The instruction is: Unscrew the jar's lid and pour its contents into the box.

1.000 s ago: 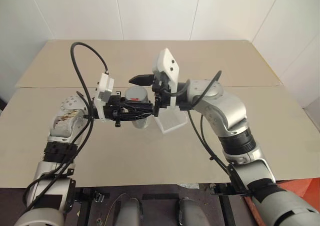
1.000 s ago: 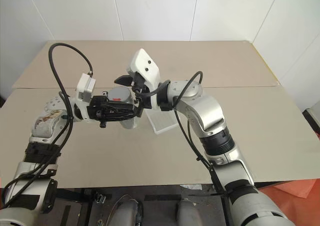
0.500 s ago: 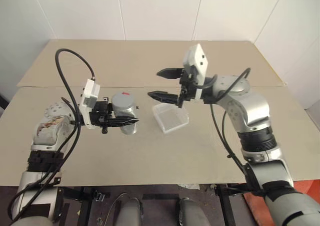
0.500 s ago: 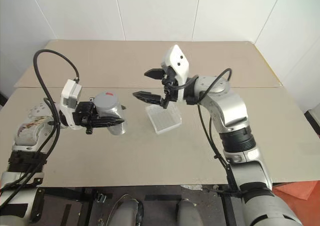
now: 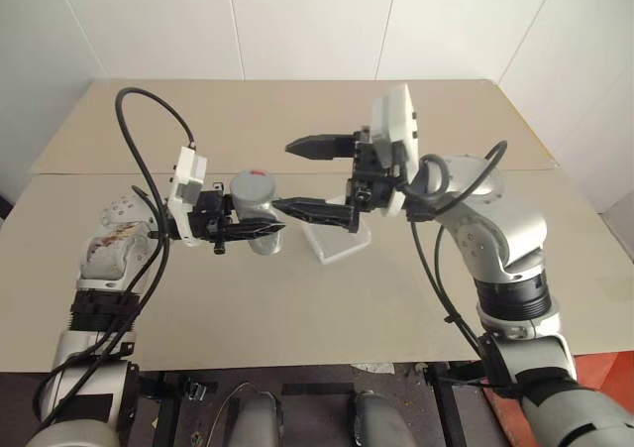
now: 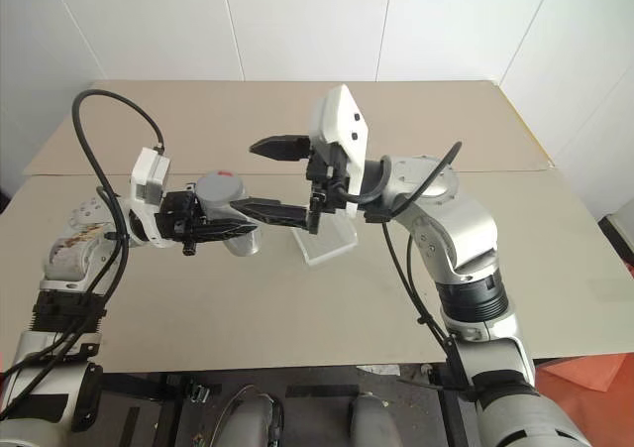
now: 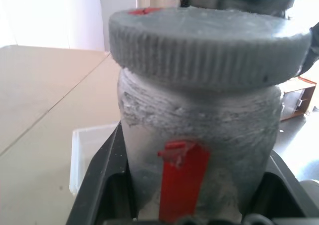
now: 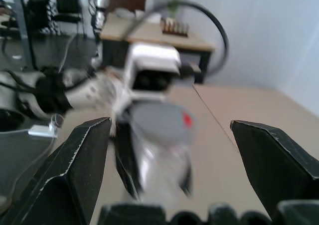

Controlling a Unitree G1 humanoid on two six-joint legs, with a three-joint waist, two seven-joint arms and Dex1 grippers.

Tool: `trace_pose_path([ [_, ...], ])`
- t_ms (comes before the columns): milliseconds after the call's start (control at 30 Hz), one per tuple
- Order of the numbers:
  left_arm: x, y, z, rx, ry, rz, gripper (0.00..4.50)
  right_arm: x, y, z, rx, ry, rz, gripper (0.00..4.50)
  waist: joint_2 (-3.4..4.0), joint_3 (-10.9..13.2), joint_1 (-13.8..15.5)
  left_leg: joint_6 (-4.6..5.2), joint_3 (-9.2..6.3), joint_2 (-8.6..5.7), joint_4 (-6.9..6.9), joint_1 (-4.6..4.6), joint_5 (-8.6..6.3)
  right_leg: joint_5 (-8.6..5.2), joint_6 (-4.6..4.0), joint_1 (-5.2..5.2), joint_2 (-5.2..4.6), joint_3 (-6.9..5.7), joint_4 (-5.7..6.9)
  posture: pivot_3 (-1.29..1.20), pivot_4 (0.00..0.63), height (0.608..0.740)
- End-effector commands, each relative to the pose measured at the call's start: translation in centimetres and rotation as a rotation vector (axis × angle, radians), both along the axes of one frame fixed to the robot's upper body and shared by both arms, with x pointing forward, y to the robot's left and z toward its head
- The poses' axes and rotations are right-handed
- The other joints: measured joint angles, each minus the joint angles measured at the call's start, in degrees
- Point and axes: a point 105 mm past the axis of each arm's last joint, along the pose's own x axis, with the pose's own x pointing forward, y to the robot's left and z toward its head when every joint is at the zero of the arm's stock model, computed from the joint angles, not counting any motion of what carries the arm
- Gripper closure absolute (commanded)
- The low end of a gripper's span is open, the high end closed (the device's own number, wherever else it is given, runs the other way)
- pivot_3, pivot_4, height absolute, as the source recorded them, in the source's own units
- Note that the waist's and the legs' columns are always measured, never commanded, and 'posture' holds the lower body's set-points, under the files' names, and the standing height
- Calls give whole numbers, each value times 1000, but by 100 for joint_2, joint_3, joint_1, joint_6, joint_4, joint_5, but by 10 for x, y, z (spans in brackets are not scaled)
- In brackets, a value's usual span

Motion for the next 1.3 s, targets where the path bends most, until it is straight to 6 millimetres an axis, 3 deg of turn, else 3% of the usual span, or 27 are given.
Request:
trace_pose_path([
  [33, 1, -4, 10, -7, -49, -17, 2575, 0, 14, 8, 1, -38, -20, 46, 0, 0, 1, 0, 0, 0, 0, 1, 0, 0, 0, 0, 1, 0, 1, 0, 150, 740],
  [300, 0, -7, 13, -3, -60, -39, 2575, 15, 34, 7, -12, -31, -65, 46, 0, 0, -1, 0, 1, 0, -1, -1, 0, 0, 0, -2, 1, 0, 2, 0, 150, 740],
  [567, -3, -7, 12, 5, -57, -51, 2575, 22, 41, 5, -8, -9, -74, 46, 0, 0, -7, 0, 0, 0, -1, -1, 0, 0, 0, -3, 2, 0, 2, 0, 150, 740],
  [1033, -5, 0, 12, 24, -62, -43, 2575, 36, 1, 0, -25, 7, -167, 46, 0, 0, -1, 0, 0, 0, -1, -1, 0, 0, 0, -2, 1, 0, 1, 0, 150, 740],
  [1300, -4, 0, 14, 31, -70, -47, 2575, 42, -7, 0, -45, -14, -206, 46, 0, 0, -9, 0, 0, 0, -1, -1, 0, 0, 0, -3, 1, 0, 0, 0, 150, 740],
])
